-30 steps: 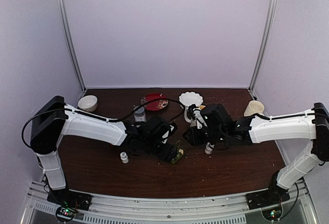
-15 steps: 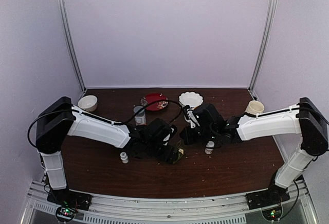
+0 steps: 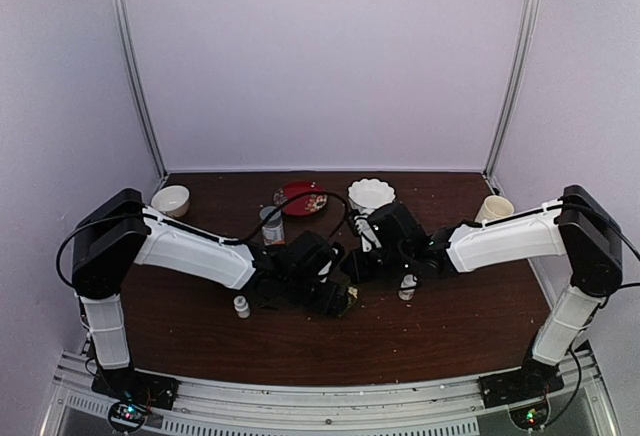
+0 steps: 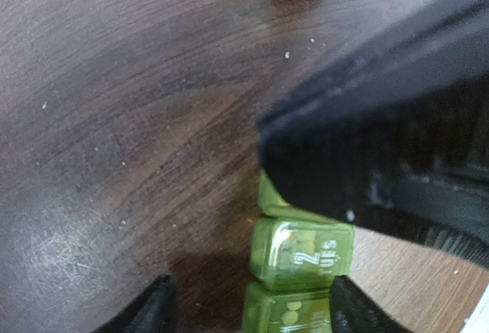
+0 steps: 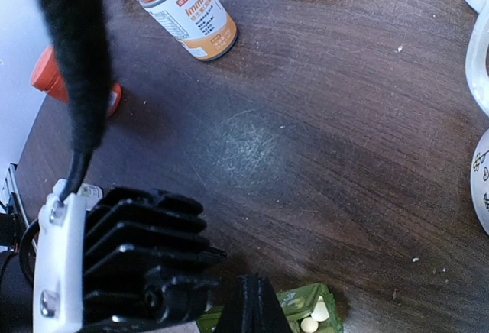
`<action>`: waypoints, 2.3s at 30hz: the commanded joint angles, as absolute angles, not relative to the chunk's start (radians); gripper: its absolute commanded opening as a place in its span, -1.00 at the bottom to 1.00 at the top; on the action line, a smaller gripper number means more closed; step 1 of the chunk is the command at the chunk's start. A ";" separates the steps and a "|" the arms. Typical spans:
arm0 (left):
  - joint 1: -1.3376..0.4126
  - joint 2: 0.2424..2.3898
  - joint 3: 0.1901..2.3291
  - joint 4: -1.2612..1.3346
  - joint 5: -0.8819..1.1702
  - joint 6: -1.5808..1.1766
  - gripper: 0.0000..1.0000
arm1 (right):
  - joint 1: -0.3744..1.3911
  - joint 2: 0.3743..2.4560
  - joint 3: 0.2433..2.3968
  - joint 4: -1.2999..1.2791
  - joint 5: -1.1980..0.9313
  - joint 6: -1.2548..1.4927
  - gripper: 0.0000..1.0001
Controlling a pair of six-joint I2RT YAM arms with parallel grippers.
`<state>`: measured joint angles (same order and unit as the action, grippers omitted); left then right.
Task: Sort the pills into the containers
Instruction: Close the lid of the pill container.
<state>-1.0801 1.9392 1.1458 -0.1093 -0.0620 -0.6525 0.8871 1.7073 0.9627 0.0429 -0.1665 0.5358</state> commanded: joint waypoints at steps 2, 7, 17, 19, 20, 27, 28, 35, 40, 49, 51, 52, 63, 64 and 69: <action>-1.056 1.958 1.110 -0.037 -0.012 -0.667 0.11 | 0.877 1.698 0.923 0.079 -0.207 0.548 -1.00; -1.043 1.959 1.089 -0.006 0.023 -0.670 -0.14 | 0.877 1.689 0.889 0.096 -0.229 0.553 -1.00; -1.040 1.961 1.083 -0.006 0.038 -0.673 -0.19 | 0.877 1.658 0.817 0.110 -0.233 0.564 -1.00; -1.039 1.961 1.083 -0.006 0.039 -0.672 -0.20 | 0.877 1.640 0.801 0.109 -0.221 0.564 -1.00; -1.040 1.961 1.083 -0.006 0.040 -0.670 -0.21 | 0.877 1.630 0.796 0.106 -0.217 0.563 -1.00; -1.040 1.969 1.089 -0.006 0.049 -0.667 -0.23 | 0.877 1.572 0.788 0.090 -0.193 0.549 -1.00; -1.039 1.970 1.090 -0.006 0.052 -0.665 -0.24 | 0.876 1.572 0.794 0.083 -0.187 0.545 -1.00; -1.040 1.979 1.101 -0.006 0.063 -0.662 -0.24 | 0.873 1.577 0.860 0.056 -0.150 0.530 -1.00; -1.040 1.979 1.103 -0.006 0.065 -0.658 -0.23 | 0.871 1.634 0.903 0.022 -0.133 0.522 -1.00; -1.039 1.984 1.101 -0.006 0.063 -0.667 -0.55 | 0.871 1.674 0.826 0.070 -0.152 0.536 -1.00; -1.039 1.986 1.101 -0.006 0.062 -0.668 -0.61 | 0.871 1.688 0.813 0.081 -0.159 0.541 -1.00; -1.037 1.988 1.101 -0.006 0.064 -0.669 -0.60 | 0.871 1.697 0.811 0.086 -0.163 0.543 -1.00; -1.016 1.989 1.085 -0.006 0.052 -0.706 -0.56 | 0.871 1.729 0.796 0.104 -0.169 0.548 -1.00; -1.016 1.991 1.086 -0.006 0.052 -0.707 -0.55 | 0.871 1.727 0.800 0.098 -0.165 0.546 -1.00; -1.011 2.000 1.090 -0.011 0.057 -0.710 -0.56 | 0.871 1.681 0.803 0.082 -0.125 0.526 -1.00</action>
<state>-1.0256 1.9511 1.1061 0.0341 0.0734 -0.6998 0.8783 1.7077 0.8124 0.1158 -0.1745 0.5457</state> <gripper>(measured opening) 0.223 0.007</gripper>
